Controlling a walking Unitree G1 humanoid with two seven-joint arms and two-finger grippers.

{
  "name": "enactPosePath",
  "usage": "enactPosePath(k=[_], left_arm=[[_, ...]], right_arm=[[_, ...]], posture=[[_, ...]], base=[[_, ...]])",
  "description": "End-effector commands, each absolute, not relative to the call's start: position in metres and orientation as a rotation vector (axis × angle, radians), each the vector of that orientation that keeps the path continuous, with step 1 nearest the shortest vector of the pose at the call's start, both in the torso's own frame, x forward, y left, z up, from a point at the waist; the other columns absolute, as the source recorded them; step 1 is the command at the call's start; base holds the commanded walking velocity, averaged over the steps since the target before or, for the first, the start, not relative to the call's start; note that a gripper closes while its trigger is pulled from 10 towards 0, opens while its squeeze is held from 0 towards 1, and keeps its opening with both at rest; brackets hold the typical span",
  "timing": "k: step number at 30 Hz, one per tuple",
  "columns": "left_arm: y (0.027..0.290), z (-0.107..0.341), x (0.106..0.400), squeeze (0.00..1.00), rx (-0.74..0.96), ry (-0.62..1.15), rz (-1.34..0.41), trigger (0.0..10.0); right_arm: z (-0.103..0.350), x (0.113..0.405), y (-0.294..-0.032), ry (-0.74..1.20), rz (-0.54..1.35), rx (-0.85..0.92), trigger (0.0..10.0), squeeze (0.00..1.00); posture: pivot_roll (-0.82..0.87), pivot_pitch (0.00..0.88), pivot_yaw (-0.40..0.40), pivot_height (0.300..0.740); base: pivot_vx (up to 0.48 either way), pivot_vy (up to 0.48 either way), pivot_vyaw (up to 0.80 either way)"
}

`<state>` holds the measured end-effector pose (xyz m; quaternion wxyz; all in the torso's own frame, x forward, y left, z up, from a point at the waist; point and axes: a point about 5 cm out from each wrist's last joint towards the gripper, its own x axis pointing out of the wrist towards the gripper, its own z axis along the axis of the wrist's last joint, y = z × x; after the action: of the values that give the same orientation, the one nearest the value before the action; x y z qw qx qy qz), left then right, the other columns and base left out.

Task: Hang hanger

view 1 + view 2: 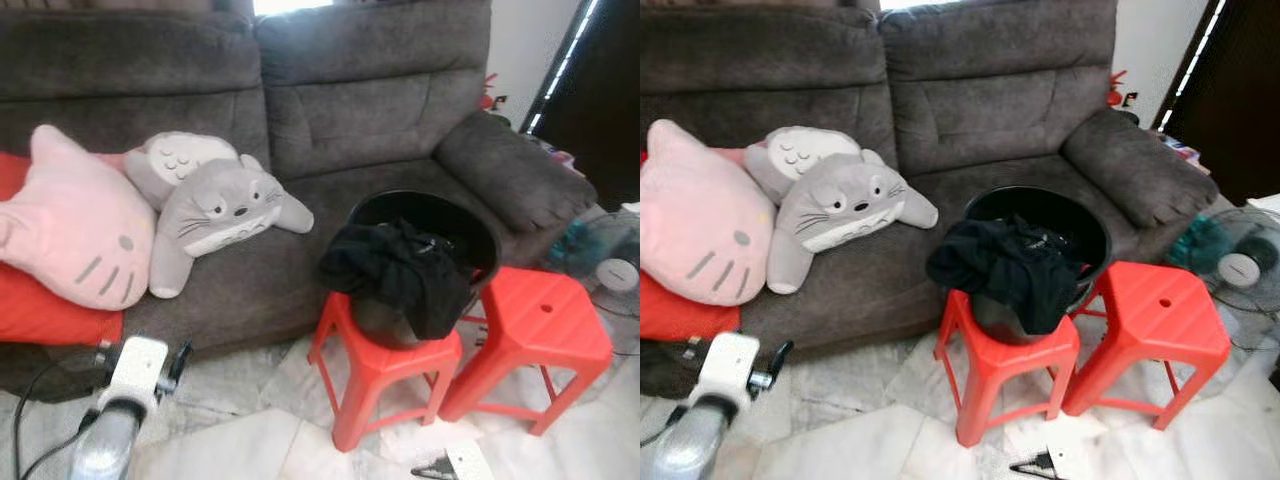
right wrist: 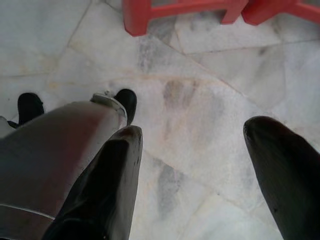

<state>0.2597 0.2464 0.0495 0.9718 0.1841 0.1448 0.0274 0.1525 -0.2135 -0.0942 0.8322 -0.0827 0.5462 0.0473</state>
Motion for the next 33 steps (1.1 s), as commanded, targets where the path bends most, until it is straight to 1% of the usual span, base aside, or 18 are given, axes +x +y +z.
enactPosePath(k=[1,2,3,6,8,12,16,19,20,21,22,25,28,29,31,33], left_arm=[[0.25,0.035,0.263,0.0,0.362,0.385,0.079,10.0],[0.25,0.033,0.265,0.0,0.357,0.395,0.081,10.0],[0.249,0.021,0.269,0.0,0.387,0.473,0.057,10.0],[0.248,0.011,0.27,0.0,0.406,0.54,0.04,10.0],[0.246,-0.001,0.268,0.0,0.408,0.627,0.04,10.0],[0.245,-0.02,0.256,0.0,0.409,0.754,0.03,10.0],[0.235,-0.039,0.241,0.0,0.392,0.892,0.0,10.0],[0.23,-0.044,0.238,0.0,0.381,0.934,-0.029,10.0],[0.219,-0.053,0.229,0.0,0.355,1.001,-0.076,10.0],[0.219,-0.053,0.229,0.0,0.355,1.001,-0.076,10.0],[0.212,-0.06,0.222,0.0,0.354,1.054,-0.111,10.0],[0.208,-0.063,0.219,0.0,0.333,1.076,-0.099,10.0],[0.186,-0.068,0.218,0.0,0.235,1.074,-0.068,10.0],[0.181,-0.068,0.218,0.0,0.277,1.078,-0.107,10.0],[0.179,-0.069,0.218,0.0,0.286,1.078,-0.121,10.0],[0.18,-0.068,0.218,0.0,0.257,1.076,-0.097,10.0]], right_arm=[[-0.094,0.153,-0.215,1.154,0.095,-0.178,10.0,0.0],[-0.094,0.153,-0.215,1.153,0.095,-0.177,10.0,0.0],[-0.094,0.153,-0.214,1.152,0.095,-0.178,10.0,0.0],[-0.094,0.154,-0.214,1.151,0.096,-0.181,10.0,0.0],[-0.094,0.154,-0.214,1.152,0.105,-0.193,10.0,0.0],[-0.094,0.154,-0.214,1.153,0.109,-0.195,10.0,0.0],[-0.094,0.154,-0.213,1.155,0.114,-0.199,10.0,0.0],[-0.094,0.154,-0.213,1.155,0.116,-0.199,10.0,0.0],[-0.094,0.154,-0.213,1.156,0.116,-0.198,10.0,0.0],[-0.094,0.154,-0.213,1.156,0.116,-0.198,10.0,0.0],[-0.094,0.153,-0.213,1.157,0.117,-0.199,10.0,0.0],[-0.094,0.153,-0.213,1.158,0.118,-0.2,10.0,0.0],[-0.094,0.153,-0.213,1.16,0.119,-0.199,10.0,0.0],[-0.094,0.153,-0.213,1.16,0.118,-0.198,10.0,0.0],[-0.094,0.152,-0.213,1.161,0.118,-0.197,10.0,0.0],[-0.094,0.152,-0.213,1.161,0.119,-0.198,10.0,0.0]], posture=[[-0.04,0.0,-0.07,0.74],[-0.04,0.0,-0.07,0.74],[-0.05,0.0,-0.066,0.74],[-0.05,0.0,-0.069,0.74],[-0.06,0.0,-0.062,0.74],[-0.06,0.0,-0.063,0.74],[-0.06,0.0,-0.063,0.74],[-0.06,0.0,-0.063,0.74],[-0.06,0.0,-0.062,0.74],[-0.06,0.0,-0.062,0.74],[-0.06,0.0,-0.062,0.74],[-0.06,0.0,-0.062,0.74],[-0.08,0.0,-0.055,0.74],[-0.08,0.0,-0.055,0.74],[-0.08,0.0,-0.053,0.74],[-0.08,0.0,-0.053,0.74]], base=[[0.0,0.0,0.0],[0.0,0.0,0.0],[0.0,0.0,0.0],[0.0,0.0,0.0],[0.0,0.0,0.0],[0.0,0.0,0.0],[0.0,0.0,0.0],[0.0,0.0,0.0],[0.0,0.0,0.0],[0.0,0.0,0.0],[0.0,0.0,0.0],[0.0,0.0,0.0],[0.0,0.0,0.0],[0.0,0.0,0.0],[0.0,0.0,0.0],[0.0,0.0,0.0]])
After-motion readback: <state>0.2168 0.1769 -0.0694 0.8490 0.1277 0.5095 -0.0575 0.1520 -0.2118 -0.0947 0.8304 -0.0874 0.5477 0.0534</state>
